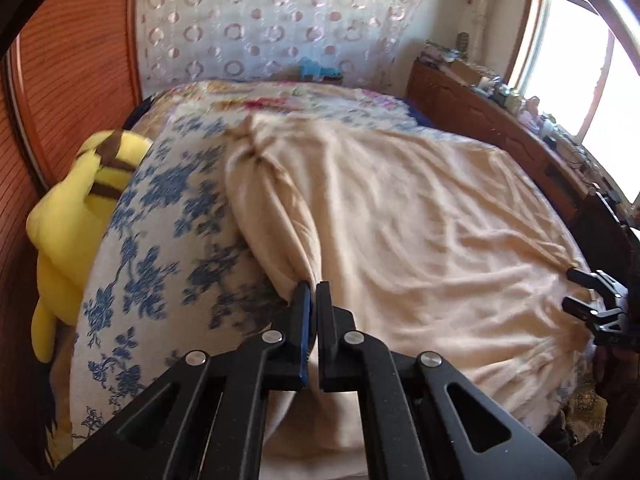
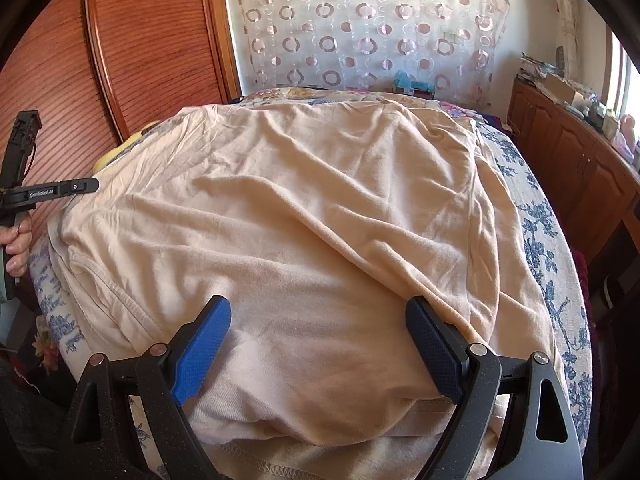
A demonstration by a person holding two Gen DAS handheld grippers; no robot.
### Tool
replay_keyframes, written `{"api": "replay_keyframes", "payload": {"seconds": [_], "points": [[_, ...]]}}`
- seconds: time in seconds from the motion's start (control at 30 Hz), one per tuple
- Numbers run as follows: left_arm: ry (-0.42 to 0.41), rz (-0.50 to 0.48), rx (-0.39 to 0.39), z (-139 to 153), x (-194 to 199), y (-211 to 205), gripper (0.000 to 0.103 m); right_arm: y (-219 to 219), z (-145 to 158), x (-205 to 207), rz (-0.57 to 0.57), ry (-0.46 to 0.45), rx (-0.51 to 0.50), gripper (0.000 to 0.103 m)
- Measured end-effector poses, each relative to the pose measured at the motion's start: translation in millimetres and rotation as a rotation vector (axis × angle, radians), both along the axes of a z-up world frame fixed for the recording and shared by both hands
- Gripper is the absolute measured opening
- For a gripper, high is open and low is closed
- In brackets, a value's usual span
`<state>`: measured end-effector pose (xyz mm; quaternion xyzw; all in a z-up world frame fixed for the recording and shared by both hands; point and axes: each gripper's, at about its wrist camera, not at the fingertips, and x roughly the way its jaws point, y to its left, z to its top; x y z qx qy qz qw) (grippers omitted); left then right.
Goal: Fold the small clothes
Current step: 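Withdraw both open tools from the folded shirt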
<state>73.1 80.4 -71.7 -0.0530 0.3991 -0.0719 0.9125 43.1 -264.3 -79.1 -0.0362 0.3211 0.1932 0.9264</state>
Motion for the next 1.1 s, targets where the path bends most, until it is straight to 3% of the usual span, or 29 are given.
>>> {"api": "replay_keyframes", "payload": {"seconds": [0.27, 0.53, 0.7, 0.77, 0.8, 0.9, 1.03, 1.1], "points": [[-0.098, -0.220, -0.008, 60, 4, -90, 0.003, -29, 31, -30, -0.060, -0.090, 0.000, 0.090], [-0.138, -0.470, -0.025, 110, 15, -199, 0.003, -81, 55, -59, -0.169, -0.156, 0.027, 0.090], [-0.192, -0.547, 0.077, 129, 9, -260, 0.005, -104, 59, -70, -0.216, -0.162, 0.038, 0.090], [-0.214, -0.545, 0.100, 129, 7, -267, 0.036, -108, 57, -72, -0.225, -0.160, 0.033, 0.090], [-0.220, -0.539, 0.100, 129, 7, -269, 0.043, -107, 57, -73, -0.227, -0.159, 0.031, 0.090], [-0.196, -0.490, 0.089, 120, 15, -260, 0.049, -106, 53, -74, -0.235, -0.153, 0.031, 0.090], [-0.211, -0.410, 0.151, 104, 23, -249, 0.074, -103, 53, -73, -0.241, -0.137, 0.030, 0.090], [-0.204, -0.386, 0.162, 96, 26, -242, 0.076, -100, 56, -69, -0.239, -0.130, 0.031, 0.090]]}}
